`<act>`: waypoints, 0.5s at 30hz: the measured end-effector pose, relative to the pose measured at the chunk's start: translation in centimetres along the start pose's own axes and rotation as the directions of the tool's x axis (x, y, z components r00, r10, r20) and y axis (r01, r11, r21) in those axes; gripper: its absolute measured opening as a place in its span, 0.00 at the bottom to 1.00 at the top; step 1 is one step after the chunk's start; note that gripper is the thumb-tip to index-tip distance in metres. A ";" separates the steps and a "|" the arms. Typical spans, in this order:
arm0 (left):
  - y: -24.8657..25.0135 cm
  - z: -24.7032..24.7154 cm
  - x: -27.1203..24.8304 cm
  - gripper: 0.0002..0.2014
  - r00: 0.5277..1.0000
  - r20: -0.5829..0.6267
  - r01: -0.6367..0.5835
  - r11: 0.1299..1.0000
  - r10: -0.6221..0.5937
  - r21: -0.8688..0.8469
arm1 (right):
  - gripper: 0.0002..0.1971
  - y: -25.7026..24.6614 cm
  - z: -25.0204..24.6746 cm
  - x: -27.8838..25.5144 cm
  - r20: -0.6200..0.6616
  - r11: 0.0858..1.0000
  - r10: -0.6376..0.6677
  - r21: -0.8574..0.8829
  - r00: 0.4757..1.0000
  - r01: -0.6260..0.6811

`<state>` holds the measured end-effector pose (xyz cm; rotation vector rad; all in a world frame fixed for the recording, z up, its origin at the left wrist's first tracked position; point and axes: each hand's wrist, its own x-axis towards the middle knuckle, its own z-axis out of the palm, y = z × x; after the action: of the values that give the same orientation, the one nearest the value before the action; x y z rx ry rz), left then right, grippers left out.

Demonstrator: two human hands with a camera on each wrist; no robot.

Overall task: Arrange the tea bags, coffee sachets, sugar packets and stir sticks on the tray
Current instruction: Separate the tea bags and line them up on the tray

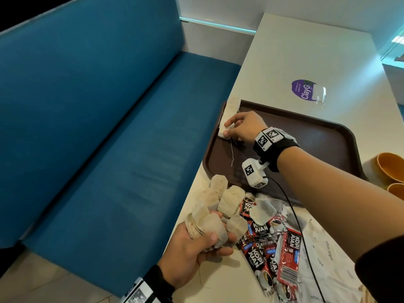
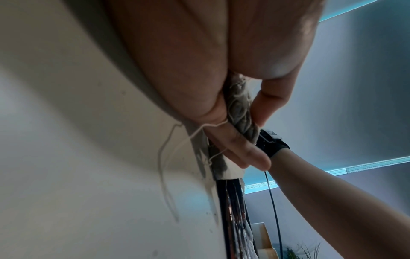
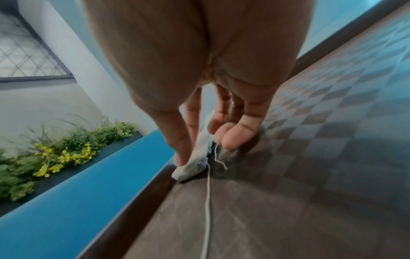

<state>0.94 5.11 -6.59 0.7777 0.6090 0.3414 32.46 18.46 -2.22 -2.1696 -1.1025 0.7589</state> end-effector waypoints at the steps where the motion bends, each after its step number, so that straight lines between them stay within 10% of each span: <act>1: 0.0 0.0 0.0 0.26 1.000 0.001 0.000 1.000 0.000 0.002 | 0.11 -0.1 0.0 0.0 0.021 0.999 -0.002 -0.032 1.000 0.002; 15: 0.2 0.8 -0.4 0.15 0.998 -0.028 -0.058 0.997 0.060 0.041 | 0.08 -1.5 -2.1 -3.8 -0.037 0.996 -0.056 0.063 0.998 0.059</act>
<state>1.09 4.66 -5.84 0.8315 0.6231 0.3964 31.30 15.46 1.13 -2.0809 -1.1031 0.7181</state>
